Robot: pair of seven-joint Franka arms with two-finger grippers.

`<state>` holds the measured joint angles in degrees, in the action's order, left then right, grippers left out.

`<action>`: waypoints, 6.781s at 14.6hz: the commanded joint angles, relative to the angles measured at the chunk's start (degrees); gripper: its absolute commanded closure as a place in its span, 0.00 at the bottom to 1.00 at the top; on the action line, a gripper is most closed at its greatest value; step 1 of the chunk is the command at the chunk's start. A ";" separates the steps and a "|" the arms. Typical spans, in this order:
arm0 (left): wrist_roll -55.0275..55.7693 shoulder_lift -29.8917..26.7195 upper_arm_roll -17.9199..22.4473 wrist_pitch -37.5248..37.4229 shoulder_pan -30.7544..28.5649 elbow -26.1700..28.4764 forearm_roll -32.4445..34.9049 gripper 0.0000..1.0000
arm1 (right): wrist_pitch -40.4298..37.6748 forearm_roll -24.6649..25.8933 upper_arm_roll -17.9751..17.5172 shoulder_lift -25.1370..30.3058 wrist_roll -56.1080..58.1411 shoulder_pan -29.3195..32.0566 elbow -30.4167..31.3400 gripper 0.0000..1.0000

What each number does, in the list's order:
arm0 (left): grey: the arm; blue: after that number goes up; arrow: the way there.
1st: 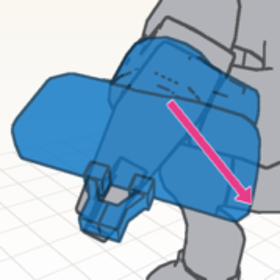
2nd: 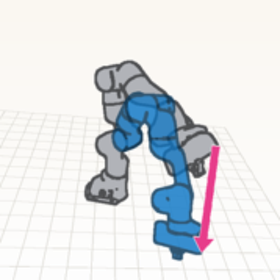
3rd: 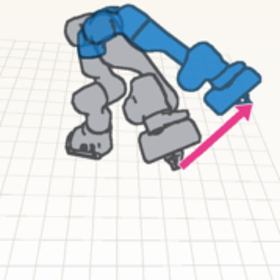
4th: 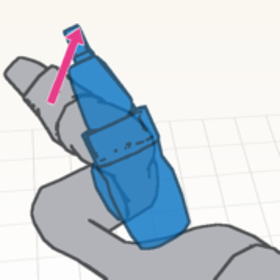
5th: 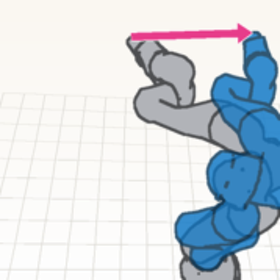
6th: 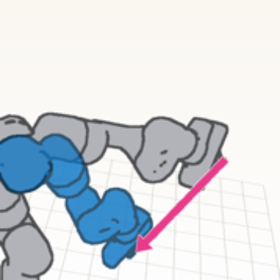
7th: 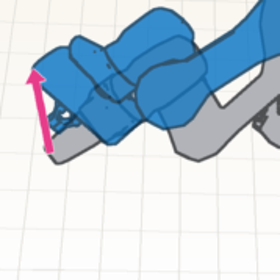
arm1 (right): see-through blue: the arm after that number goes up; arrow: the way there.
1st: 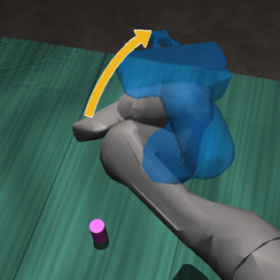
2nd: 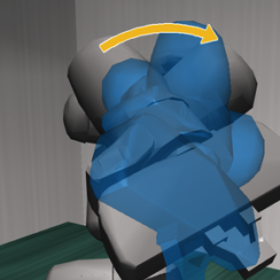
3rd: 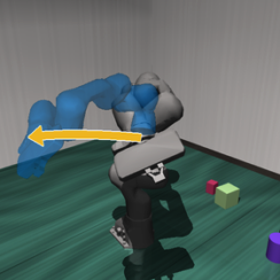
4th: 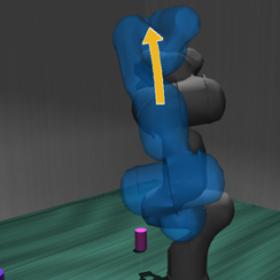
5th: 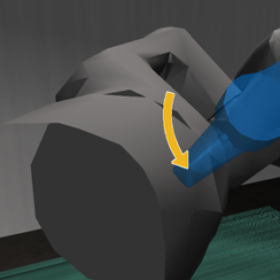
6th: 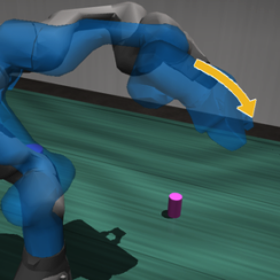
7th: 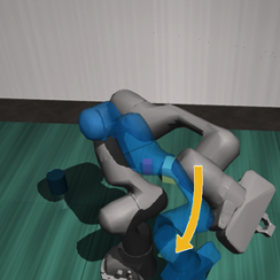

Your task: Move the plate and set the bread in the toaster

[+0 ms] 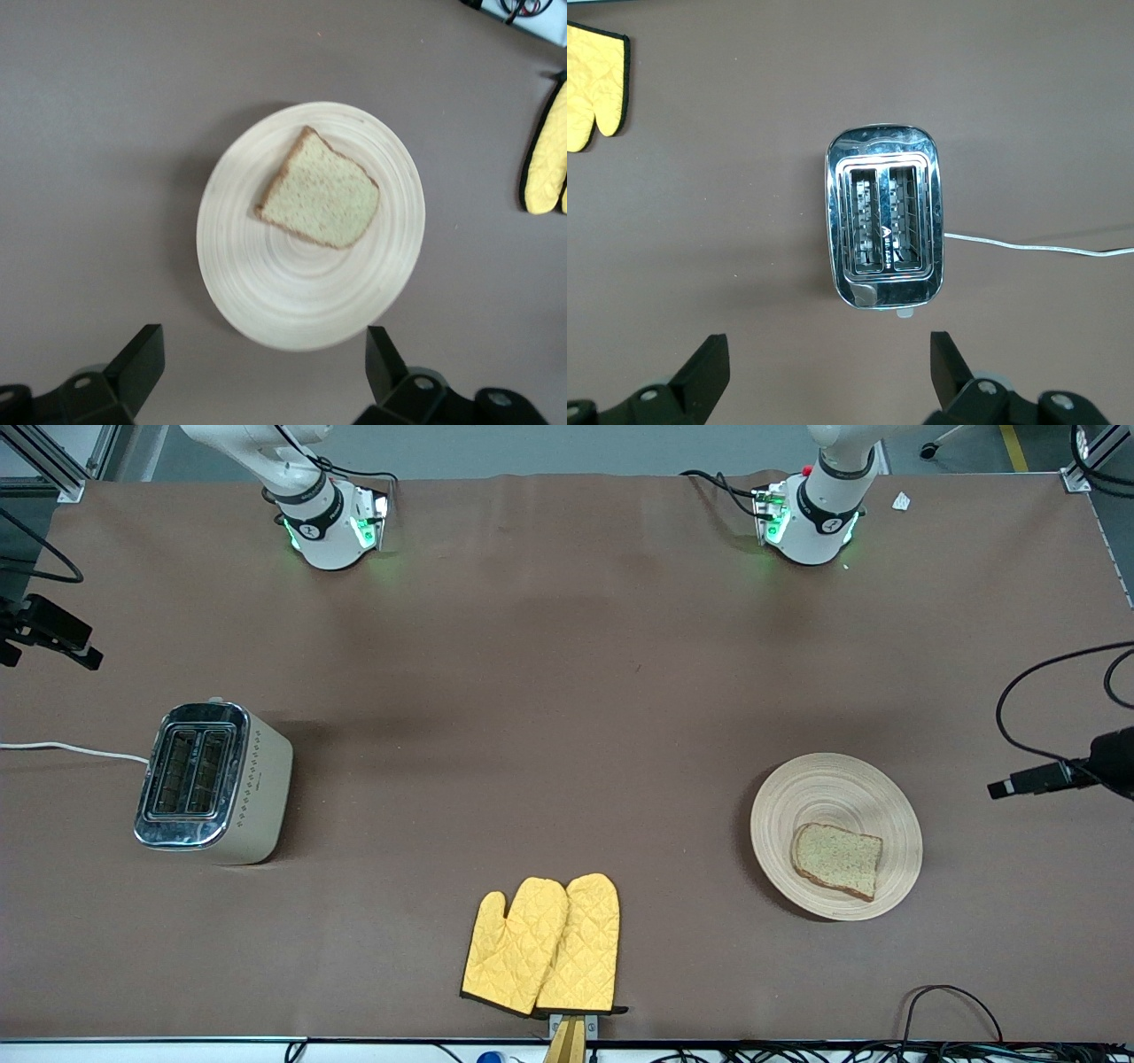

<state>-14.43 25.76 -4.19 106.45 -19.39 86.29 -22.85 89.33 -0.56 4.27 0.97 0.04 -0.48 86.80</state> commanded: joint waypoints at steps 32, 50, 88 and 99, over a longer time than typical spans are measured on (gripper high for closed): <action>-26.44 29.00 -0.90 0.09 -6.28 -6.66 -31.20 1.00 | -0.03 -0.67 -0.67 0.61 0.75 1.10 0.57 0.00; -28.11 24.87 -18.31 1.90 3.28 -5.61 -30.93 1.00 | 0.93 -0.67 -0.49 0.52 0.84 1.19 0.57 0.00; -9.35 18.63 -15.06 39.01 20.99 2.14 -32.66 0.00 | 29.20 -12.09 -0.93 -23.80 -30.08 -21.03 4.61 0.00; 24.35 2.65 -9.27 22.87 18.51 -0.16 13.96 0.00 | 51.64 -10.95 -0.67 -40.34 -35.02 -29.40 4.78 0.25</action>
<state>7.97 32.55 -15.99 134.01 -1.39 84.73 -12.78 139.41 -11.36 2.99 -38.12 -34.47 -29.34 91.95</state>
